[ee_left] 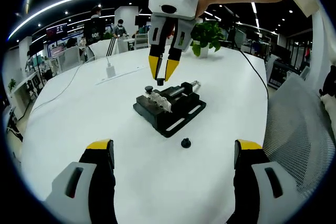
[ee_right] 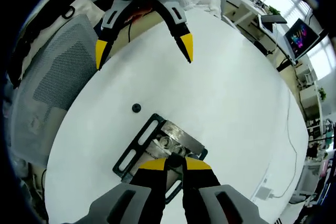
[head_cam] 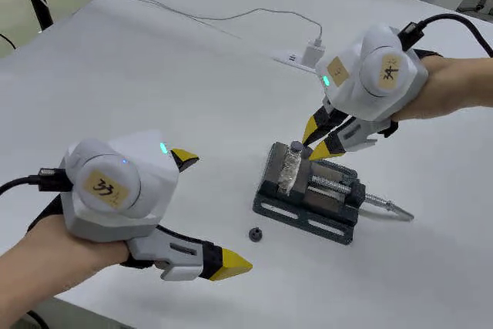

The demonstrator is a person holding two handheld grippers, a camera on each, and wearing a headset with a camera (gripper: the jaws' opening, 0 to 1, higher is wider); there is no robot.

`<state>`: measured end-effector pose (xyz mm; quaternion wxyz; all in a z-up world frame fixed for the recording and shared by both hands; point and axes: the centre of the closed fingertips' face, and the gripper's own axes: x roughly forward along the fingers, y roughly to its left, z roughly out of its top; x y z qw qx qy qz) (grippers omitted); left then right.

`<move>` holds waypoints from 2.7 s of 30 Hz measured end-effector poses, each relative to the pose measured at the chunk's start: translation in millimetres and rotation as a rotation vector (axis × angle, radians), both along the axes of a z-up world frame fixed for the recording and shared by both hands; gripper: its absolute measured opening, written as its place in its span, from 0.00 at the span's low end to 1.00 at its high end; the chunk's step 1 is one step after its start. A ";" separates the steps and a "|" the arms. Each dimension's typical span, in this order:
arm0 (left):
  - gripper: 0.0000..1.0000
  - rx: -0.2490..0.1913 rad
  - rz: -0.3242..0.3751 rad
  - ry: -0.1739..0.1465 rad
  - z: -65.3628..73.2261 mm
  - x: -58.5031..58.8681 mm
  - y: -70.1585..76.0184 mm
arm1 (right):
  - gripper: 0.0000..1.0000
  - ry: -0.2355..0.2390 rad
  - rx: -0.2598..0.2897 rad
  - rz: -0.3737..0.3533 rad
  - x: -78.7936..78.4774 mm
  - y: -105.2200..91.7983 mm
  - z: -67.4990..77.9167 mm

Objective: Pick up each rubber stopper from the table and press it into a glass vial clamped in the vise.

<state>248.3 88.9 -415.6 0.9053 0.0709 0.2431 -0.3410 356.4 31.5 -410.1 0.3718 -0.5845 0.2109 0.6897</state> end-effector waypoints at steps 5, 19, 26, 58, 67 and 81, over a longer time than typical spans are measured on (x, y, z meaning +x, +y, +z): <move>0.94 -0.001 0.004 0.002 -0.6 0.0 0.9 | 0.06 0.001 -0.024 0.022 3.8 3.6 -7.9; 0.92 -0.010 0.016 0.013 -4.1 -1.6 3.7 | 0.06 0.004 -0.070 0.016 5.8 10.6 -20.8; 0.92 -0.013 0.020 0.017 -5.2 -2.5 5.4 | 0.06 -0.001 -0.092 0.011 7.0 9.8 -25.8; 0.91 -0.024 0.018 0.024 -5.9 -2.9 3.7 | 0.04 0.002 -0.146 -0.155 6.0 11.7 -25.0; 0.91 -0.030 0.013 0.027 -7.6 -2.5 1.6 | 0.04 -0.004 -0.111 -0.249 6.8 10.1 -27.2; 0.90 -0.031 0.015 0.026 -7.5 -1.9 3.0 | 0.06 0.007 -0.081 -0.278 3.9 8.2 -25.0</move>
